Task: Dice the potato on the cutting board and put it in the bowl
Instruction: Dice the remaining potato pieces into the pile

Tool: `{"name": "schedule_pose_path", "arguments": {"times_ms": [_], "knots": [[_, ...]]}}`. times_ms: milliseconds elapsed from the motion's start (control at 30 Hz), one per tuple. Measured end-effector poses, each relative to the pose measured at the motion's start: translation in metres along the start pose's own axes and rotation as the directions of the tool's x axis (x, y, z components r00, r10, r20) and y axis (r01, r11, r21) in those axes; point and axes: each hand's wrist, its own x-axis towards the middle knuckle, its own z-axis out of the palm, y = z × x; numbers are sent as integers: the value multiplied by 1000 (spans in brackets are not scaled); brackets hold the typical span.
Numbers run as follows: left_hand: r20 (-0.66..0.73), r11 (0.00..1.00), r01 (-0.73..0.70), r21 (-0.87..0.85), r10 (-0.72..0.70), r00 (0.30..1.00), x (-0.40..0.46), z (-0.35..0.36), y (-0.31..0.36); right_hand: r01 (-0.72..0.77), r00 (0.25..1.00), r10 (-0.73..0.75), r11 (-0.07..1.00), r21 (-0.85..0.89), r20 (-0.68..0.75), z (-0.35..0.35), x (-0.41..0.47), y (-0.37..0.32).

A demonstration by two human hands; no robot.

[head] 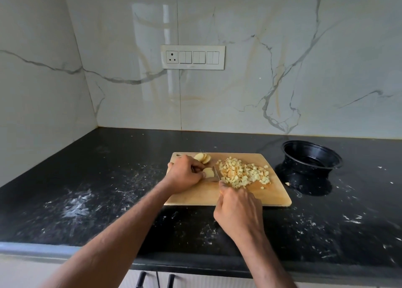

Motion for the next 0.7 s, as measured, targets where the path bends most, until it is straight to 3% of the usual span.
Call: {"name": "schedule_pose_path", "arguments": {"times_ms": [100, 700], "knots": [[-20, 999, -41, -33, 40, 999, -2, 3, 4, 11, 1000, -11, 1000, -2, 6, 1, 1, 0], [-97, 998, 64, -1, -64, 993, -1, 7, 2, 41, 999, -41, 999, 2, -21, 2, 5, -6]]}}
